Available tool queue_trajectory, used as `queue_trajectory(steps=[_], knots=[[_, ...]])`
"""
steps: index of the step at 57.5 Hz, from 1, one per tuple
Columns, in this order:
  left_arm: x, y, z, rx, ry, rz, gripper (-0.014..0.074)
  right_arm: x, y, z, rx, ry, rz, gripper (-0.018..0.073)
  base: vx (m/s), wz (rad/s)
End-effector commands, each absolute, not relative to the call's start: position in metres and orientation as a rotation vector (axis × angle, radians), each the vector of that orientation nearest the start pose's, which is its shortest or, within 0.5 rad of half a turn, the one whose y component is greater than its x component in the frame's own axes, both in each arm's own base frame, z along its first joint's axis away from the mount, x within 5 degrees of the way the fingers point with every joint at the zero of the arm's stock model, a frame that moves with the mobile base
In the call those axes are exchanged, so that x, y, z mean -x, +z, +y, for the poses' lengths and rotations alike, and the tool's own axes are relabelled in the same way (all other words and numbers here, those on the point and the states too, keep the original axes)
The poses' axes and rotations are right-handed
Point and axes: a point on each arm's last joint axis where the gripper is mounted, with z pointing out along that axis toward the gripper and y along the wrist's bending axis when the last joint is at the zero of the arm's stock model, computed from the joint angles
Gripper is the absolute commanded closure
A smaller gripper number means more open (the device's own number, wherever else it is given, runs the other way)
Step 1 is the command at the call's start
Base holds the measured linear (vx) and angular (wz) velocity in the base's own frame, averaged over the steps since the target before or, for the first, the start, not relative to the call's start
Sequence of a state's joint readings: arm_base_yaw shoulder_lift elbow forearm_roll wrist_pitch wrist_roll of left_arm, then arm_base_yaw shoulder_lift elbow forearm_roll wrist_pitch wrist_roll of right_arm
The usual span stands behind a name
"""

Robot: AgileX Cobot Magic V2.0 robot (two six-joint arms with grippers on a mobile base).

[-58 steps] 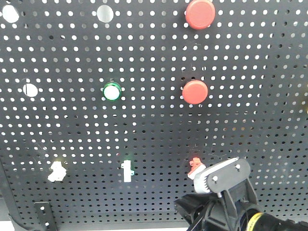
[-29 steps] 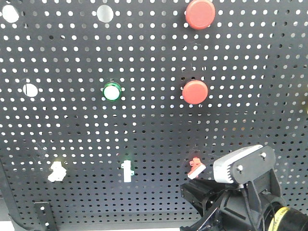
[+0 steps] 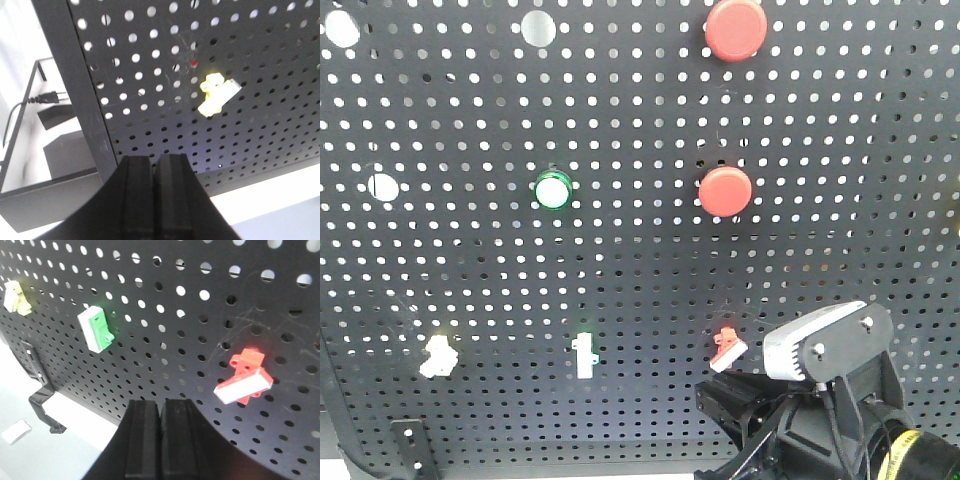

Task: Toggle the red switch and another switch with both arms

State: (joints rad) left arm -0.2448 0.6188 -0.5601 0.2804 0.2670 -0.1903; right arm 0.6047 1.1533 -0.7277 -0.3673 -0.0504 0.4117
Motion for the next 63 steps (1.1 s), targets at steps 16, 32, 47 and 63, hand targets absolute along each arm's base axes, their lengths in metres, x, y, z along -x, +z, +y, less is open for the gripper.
queue_trajectory(steps=[16,32,47,63], knots=[[-0.074,0.281,-0.004,-0.111,0.027,1.464,0.0594,-0.205,0.329,0.146,0.522,0.509,1.700,0.0566,0.00,0.00],[-0.059,0.209,-0.002,-0.049,-0.003,1.476,0.0594,-0.205,0.329,0.146,0.521,0.509,1.701,0.0566,0.00,0.00],[-0.056,0.199,-0.002,-0.100,0.041,1.498,0.0594,-0.205,0.328,0.146,0.521,0.509,1.701,0.0566,0.00,0.00],[-0.056,0.199,-0.002,-0.100,0.041,1.504,0.0594,-0.205,0.328,0.146,0.521,0.509,1.702,0.0566,0.00,0.00]])
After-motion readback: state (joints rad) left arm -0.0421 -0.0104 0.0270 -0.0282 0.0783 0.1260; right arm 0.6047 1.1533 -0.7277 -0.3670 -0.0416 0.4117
